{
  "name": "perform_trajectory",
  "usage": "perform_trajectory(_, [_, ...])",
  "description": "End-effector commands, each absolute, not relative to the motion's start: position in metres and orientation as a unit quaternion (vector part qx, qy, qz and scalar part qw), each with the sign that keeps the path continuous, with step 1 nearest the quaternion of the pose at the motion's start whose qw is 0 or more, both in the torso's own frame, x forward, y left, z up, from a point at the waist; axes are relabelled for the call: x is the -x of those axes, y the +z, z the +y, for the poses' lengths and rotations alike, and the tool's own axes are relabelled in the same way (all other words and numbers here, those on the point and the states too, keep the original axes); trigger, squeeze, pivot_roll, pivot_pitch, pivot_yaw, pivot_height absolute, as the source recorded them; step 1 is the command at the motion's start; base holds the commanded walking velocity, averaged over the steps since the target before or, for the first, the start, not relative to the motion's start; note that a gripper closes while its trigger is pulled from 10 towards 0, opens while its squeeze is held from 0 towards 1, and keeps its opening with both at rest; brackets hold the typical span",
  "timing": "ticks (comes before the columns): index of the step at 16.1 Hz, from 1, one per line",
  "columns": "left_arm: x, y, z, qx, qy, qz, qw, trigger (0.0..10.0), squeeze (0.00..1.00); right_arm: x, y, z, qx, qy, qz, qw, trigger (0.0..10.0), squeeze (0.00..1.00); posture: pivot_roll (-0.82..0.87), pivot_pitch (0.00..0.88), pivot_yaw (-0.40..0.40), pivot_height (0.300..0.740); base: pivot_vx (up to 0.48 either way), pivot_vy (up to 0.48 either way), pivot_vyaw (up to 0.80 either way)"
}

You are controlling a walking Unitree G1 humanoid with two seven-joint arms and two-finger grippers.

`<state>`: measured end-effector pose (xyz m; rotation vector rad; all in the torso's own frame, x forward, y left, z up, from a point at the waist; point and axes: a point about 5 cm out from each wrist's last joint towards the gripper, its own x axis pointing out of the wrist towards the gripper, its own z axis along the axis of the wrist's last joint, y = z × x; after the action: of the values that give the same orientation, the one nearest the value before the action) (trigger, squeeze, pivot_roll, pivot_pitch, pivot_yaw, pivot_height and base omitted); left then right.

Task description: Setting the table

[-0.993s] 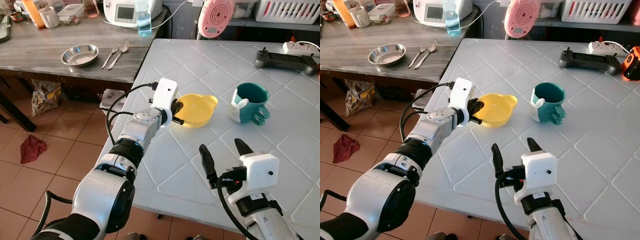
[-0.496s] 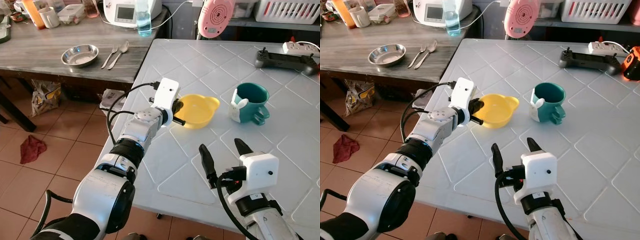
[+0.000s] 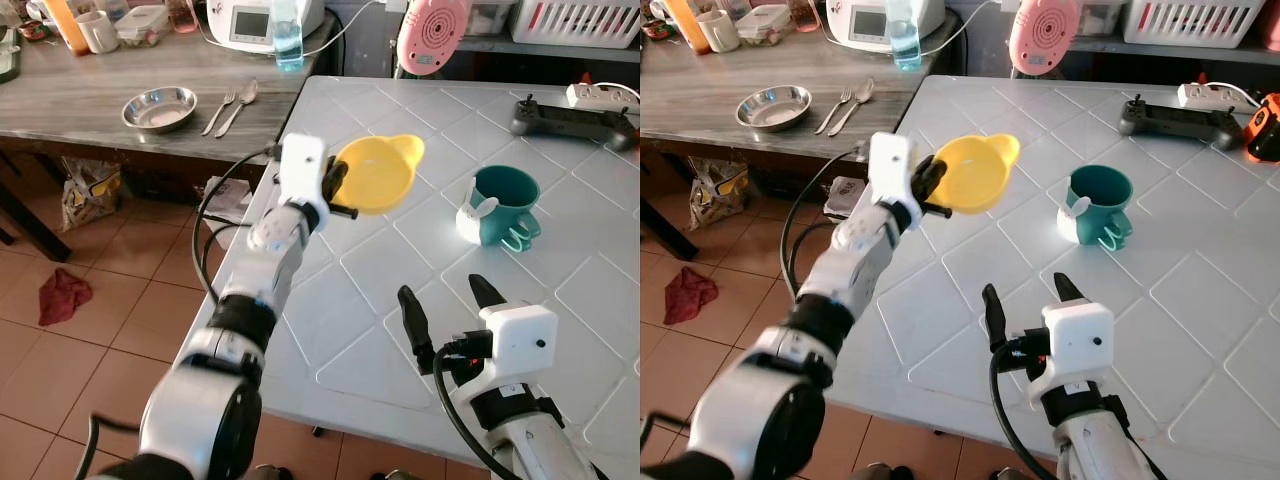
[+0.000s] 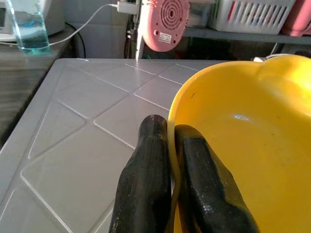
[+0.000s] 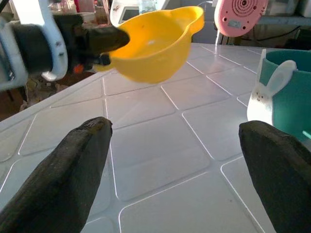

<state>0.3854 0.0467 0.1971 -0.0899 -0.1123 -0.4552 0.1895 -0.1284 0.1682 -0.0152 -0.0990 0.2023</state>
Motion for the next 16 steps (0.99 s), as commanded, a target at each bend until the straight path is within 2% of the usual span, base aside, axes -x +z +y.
perform_trajectory(1, [-0.382,0.198,0.054,0.048,-0.216,-0.085,0.971,0.0,0.00,-0.191,0.167,-0.129,0.005,0.099,-0.048,0.994,10.0,0.00,-0.06,0.139,0.047,0.714,0.000,0.000,0.00])
perform_trajectory(3, [-0.375,0.191,0.064,0.040,-0.200,-0.100,0.974,0.0,0.00,-0.193,0.171,-0.132,0.009,0.087,-0.058,0.994,10.0,0.00,-0.06,0.139,0.041,0.714,0.000,0.000,0.00])
perform_trajectory(5, [-0.368,0.180,0.088,0.020,-0.160,-0.113,0.981,0.0,0.00,-0.199,0.185,-0.146,0.014,0.020,-0.103,0.994,10.0,0.00,-0.06,0.138,0.034,0.714,0.000,0.000,0.00])
perform_trajectory(8, [-0.361,0.174,0.116,0.009,-0.102,-0.115,0.988,0.0,0.00,-0.198,0.187,-0.156,0.015,-0.017,-0.110,0.994,10.0,0.00,-0.05,0.135,0.032,0.714,0.000,0.000,0.00])
perform_trajectory(14, [-0.347,0.166,0.133,-0.006,-0.062,-0.096,0.993,0.0,0.00,-0.199,0.189,-0.168,0.017,-0.064,-0.122,0.990,10.0,0.00,-0.03,0.128,0.027,0.714,0.000,0.000,0.00])
perform_trajectory(15, [-0.344,0.164,0.134,-0.004,-0.054,-0.091,0.994,3.6,0.00,-0.199,0.189,-0.170,0.016,-0.066,-0.123,0.990,10.0,0.00,-0.02,0.126,0.024,0.714,0.000,0.000,0.00])
perform_trajectory(16, [-0.343,0.164,0.133,-0.001,-0.056,-0.088,0.995,3.6,0.00,-0.199,0.189,-0.170,0.016,-0.067,-0.124,0.990,10.0,0.00,-0.02,0.126,0.024,0.714,0.000,0.000,0.00])
